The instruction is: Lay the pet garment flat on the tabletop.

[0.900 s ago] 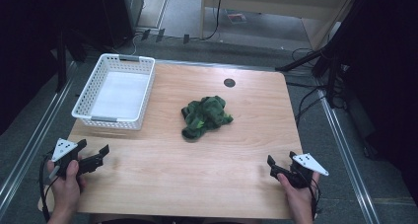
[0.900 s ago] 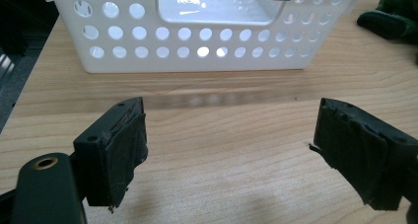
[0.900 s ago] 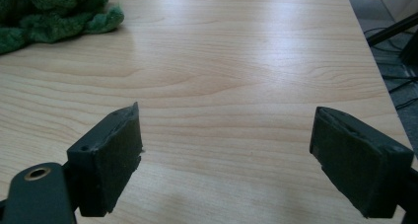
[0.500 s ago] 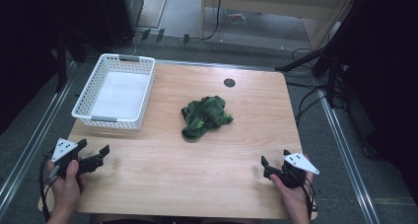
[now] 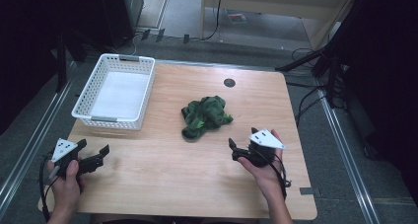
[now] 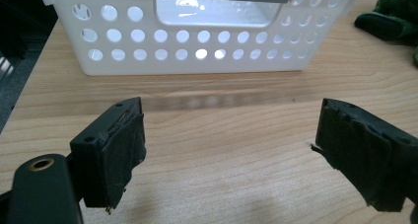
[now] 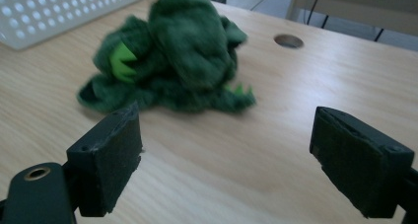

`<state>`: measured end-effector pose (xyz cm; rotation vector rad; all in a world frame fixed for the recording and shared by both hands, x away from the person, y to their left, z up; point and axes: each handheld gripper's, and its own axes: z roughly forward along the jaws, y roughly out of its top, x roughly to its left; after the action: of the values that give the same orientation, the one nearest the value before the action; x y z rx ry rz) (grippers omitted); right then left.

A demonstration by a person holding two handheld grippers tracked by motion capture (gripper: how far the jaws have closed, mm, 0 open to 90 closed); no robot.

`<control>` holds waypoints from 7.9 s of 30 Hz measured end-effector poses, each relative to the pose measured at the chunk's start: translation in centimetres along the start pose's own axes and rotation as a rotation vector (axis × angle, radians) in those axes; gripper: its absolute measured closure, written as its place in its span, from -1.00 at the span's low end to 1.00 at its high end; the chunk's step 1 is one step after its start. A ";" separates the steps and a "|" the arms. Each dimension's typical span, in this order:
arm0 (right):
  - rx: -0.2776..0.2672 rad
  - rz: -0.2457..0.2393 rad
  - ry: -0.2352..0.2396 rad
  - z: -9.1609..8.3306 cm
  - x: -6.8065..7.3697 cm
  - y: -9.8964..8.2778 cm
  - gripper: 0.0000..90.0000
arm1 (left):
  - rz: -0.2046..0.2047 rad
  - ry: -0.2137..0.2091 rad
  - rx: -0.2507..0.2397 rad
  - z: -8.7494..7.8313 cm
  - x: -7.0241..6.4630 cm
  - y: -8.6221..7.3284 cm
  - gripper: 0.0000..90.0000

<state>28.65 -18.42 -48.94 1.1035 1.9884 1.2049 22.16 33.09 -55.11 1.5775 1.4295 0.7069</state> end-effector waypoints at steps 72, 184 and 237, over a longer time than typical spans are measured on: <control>0.000 0.274 0.062 -0.5 7.5 5.4 -0.02 | 0.147 -0.440 -0.099 2.9 -12.5 6.8 -0.69; 0.277 0.219 0.055 14.9 -1.5 4.2 1.00 | 0.032 -0.154 0.344 20.5 -18.2 9.4 0.47; 0.146 0.530 0.109 13.5 1.1 2.6 0.48 | 0.088 -0.359 0.225 19.5 -18.8 9.8 0.30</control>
<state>39.58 -10.89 -52.56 1.7494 1.9495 1.4153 40.20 10.72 -52.91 1.8425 1.2083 0.2956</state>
